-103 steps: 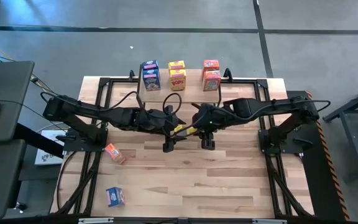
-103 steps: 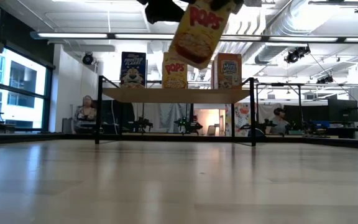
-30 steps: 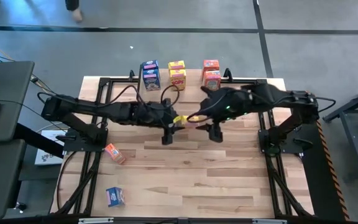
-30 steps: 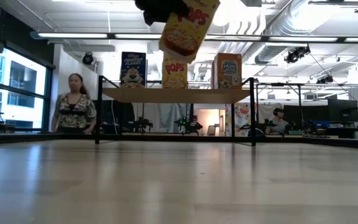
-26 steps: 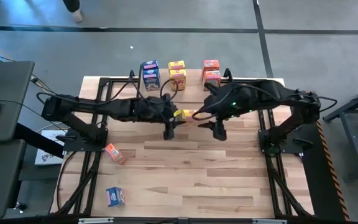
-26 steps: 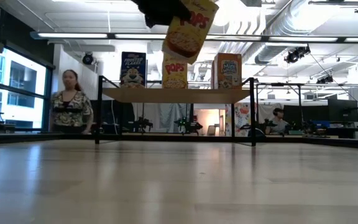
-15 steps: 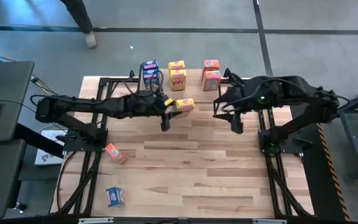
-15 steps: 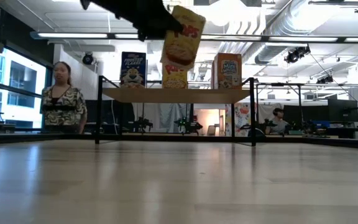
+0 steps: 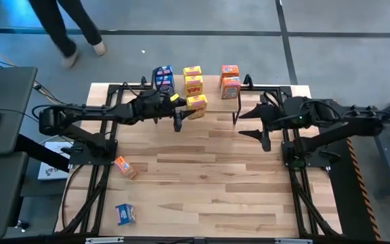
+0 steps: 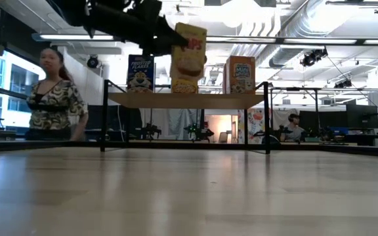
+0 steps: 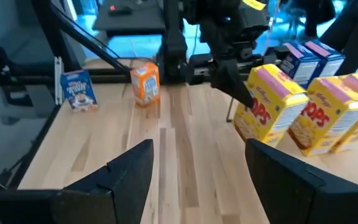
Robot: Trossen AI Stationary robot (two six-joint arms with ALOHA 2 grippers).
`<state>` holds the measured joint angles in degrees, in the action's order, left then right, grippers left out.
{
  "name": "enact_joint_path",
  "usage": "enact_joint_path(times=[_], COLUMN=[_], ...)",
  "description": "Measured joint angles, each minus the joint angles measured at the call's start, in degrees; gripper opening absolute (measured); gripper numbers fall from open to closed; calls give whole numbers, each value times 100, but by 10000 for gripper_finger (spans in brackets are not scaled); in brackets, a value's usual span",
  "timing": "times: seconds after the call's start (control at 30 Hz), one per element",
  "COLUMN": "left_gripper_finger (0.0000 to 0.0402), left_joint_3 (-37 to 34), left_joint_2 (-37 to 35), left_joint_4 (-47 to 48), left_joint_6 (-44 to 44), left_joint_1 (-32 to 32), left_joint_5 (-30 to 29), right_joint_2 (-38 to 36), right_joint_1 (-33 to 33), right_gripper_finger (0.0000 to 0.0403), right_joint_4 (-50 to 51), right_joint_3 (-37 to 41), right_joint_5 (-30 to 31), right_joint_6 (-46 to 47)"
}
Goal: Stack cereal on shelf
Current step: Put the yellow cereal box and aligned with the other yellow cereal boxes on the shelf
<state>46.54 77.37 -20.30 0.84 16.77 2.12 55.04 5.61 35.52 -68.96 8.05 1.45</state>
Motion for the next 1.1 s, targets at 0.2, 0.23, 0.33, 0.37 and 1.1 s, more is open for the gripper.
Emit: enact_joint_path(times=[0.2, 0.23, 0.33, 0.37, 1.1], left_gripper_finger=[174, 174, 174, 174, 174], left_joint_3=[9, 9, 9, 9, 9], left_joint_2=[192, 223, 293, 316, 346], left_joint_4=[-64, -54, -70, -67, -63], left_joint_6=[2, 2, 2, 6, -3], left_joint_1=[192, 242, 380, 427, 803], left_joint_5=[309, 322, 442, 506, 949], right_joint_2=[-685, -777, -1027, -1100, -1727], right_joint_1=[2, 2, 4, 3, 0], right_gripper_finger=[248, 248, 248, 248, 248], right_joint_4=[-1069, -1225, -1572, -1682, -3692], right_joint_3=[1333, 1512, 2026, 2183, 4806], right_joint_5=[-347, -397, -411, -409, -417], right_joint_6=[-33, -26, -26, -24, -38])
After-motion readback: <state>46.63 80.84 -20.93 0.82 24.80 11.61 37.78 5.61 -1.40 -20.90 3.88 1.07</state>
